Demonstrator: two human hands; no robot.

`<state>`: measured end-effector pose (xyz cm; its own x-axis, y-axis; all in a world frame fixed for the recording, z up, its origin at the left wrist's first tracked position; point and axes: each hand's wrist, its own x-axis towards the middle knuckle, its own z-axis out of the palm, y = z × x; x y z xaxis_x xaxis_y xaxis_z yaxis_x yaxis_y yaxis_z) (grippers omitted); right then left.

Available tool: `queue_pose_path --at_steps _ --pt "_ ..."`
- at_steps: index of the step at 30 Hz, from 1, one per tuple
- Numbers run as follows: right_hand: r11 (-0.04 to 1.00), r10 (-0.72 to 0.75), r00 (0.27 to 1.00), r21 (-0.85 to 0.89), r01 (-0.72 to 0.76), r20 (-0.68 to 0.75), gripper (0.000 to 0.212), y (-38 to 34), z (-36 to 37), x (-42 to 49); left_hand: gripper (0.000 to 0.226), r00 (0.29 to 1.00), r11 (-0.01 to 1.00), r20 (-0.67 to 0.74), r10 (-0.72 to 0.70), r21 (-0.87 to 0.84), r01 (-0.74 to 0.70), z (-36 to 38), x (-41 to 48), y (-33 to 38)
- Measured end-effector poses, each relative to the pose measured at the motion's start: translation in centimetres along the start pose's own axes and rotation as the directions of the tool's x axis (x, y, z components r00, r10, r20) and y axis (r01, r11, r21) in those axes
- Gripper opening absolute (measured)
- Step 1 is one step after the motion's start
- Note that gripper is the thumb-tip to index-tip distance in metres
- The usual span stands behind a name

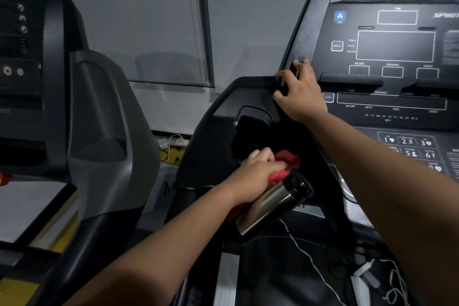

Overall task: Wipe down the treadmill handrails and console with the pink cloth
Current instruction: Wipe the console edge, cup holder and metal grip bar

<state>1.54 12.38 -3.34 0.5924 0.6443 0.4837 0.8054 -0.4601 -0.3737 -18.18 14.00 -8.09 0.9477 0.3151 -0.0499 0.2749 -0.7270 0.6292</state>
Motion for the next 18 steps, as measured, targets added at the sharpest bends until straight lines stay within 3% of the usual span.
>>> queue_pose_path --at_steps 1,5,9,13,16,18 --pt "1.0 0.005 1.0 -0.008 -0.005 0.002 0.043 0.0 -0.1 0.0 0.027 0.999 0.999 0.036 0.023 -0.032 -0.022 0.1 0.4 0.1" --pt "1.0 0.01 1.0 -0.018 -0.009 0.02 0.043 0.1 -0.2 0.1 0.036 0.981 0.983 0.145 0.127 0.11 -0.144 -0.4 2.6 -0.1" --pt "1.0 0.021 0.999 -0.01 -0.021 0.025 0.042 0.2 -0.1 0.0 0.032 0.976 0.964 -0.016 0.217 0.159 -0.212 -1.0 5.5 -1.7" --pt "1.0 0.014 1.0 -0.003 -0.014 -0.002 0.039 0.1 -0.1 0.3 0.027 0.979 0.964 -0.117 0.165 0.231 -0.135 -1.6 7.4 -3.0" --pt "1.0 0.009 1.0 0.009 -0.009 -0.025 0.036 0.1 -0.2 0.3 0.019 0.977 0.928 -0.21 0.036 0.37 0.045 -2.4 8.1 -3.5" --pt "1.0 -0.011 0.998 0.016 0.012 -0.069 0.033 0.1 -0.3 0.0 0.02 0.953 0.926 -0.297 -0.057 0.341 0.162 -2.9 8.1 -3.7"
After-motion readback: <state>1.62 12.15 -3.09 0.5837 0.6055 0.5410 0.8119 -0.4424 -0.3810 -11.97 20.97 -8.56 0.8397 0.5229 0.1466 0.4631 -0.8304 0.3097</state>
